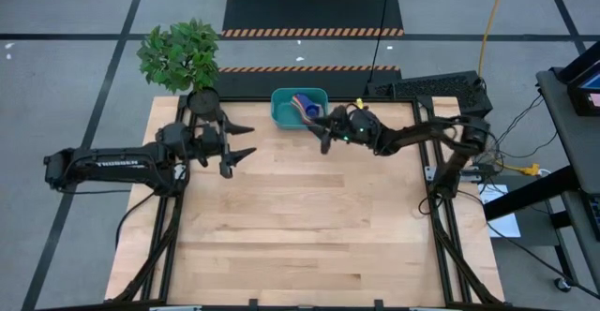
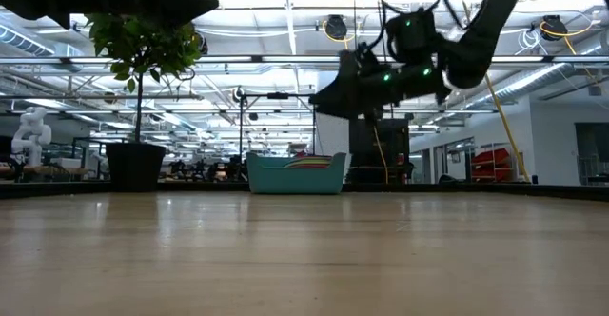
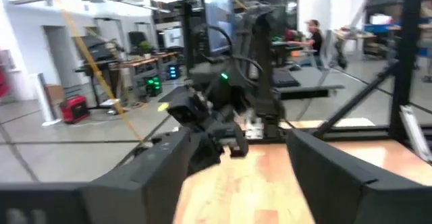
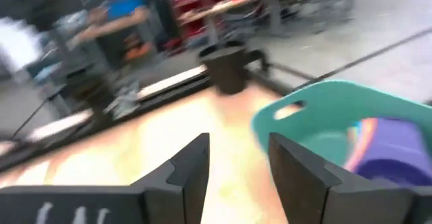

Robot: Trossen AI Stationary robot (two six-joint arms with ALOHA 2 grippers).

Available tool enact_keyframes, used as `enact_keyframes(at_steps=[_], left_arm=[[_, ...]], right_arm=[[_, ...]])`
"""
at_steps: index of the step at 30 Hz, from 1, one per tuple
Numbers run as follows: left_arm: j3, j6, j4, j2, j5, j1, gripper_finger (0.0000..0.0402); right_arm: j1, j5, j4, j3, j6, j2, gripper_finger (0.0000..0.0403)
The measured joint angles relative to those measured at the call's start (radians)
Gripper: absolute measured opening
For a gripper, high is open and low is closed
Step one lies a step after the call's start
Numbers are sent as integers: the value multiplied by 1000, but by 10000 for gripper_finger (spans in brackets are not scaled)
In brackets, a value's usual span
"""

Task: Nest measuring cups in basket
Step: Return to Home Position

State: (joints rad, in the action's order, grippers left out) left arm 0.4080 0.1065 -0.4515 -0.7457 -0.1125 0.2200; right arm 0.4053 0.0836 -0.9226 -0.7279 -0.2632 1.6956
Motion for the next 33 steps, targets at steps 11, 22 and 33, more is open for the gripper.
enact_keyframes(at_steps=[11, 22, 33], left_arm=[[0, -56, 110, 0, 29, -27, 11], [0, -101, 220, 0, 98, -126, 7], [-62, -113, 259, 0, 288, -215, 8]], right_arm=[[-119, 8, 148, 185, 171, -342, 9], [-355, -188, 40, 466, 326, -523, 1], [-410, -186, -44, 680, 356, -712, 0]])
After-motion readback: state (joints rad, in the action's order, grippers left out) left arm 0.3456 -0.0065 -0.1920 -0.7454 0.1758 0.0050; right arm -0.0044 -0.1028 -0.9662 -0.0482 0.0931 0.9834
